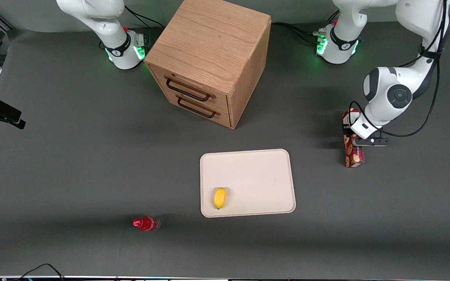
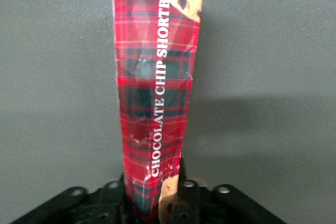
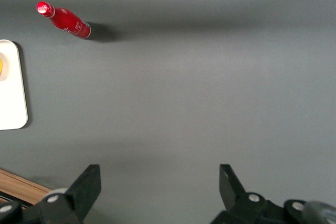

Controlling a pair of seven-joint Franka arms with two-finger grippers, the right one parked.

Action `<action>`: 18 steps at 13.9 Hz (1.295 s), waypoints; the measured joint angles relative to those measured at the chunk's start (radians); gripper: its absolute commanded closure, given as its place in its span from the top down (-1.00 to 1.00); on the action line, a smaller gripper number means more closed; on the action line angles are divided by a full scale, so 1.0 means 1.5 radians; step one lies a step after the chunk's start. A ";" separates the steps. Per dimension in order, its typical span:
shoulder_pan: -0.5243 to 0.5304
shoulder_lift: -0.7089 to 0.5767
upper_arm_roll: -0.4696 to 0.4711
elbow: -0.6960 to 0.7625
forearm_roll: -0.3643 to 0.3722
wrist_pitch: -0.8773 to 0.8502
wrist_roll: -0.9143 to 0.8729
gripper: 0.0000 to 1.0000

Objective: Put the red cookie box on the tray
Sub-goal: 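Close the left gripper on the cookie box and lift it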

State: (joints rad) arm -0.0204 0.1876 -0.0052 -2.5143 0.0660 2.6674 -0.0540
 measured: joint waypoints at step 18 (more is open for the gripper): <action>-0.011 -0.149 -0.024 0.502 -0.012 -0.762 0.006 -1.00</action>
State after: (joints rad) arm -0.0366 -0.0366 -0.0413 -1.7608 0.0485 1.5248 -0.0447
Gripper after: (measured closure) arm 0.912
